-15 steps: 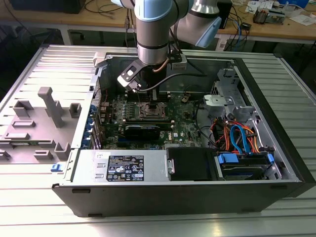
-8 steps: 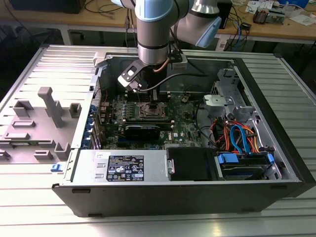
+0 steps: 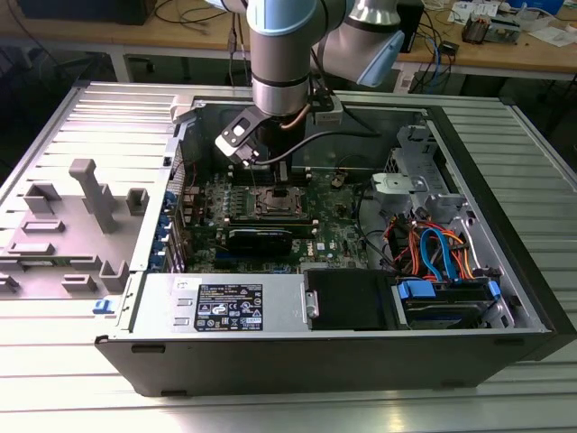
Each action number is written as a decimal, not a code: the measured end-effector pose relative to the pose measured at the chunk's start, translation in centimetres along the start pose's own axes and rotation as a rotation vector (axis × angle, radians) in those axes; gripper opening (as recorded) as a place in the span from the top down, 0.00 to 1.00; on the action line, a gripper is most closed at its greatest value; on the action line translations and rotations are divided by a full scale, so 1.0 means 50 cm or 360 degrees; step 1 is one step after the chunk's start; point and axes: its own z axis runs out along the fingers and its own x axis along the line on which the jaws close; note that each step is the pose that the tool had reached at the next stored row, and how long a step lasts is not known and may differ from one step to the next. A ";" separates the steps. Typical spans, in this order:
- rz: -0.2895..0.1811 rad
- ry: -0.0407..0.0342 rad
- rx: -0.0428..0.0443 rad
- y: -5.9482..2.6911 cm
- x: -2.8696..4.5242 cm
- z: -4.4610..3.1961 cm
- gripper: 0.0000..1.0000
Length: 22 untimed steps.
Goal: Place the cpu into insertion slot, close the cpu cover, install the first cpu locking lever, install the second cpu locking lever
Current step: 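Install the first cpu locking lever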
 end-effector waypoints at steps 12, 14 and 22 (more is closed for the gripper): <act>0.0000 0.0004 0.0000 0.001 0.000 -0.010 0.89; 0.0000 0.0004 0.0000 0.001 0.000 -0.015 0.89; 0.0005 0.0007 0.0014 0.003 0.000 -0.036 0.89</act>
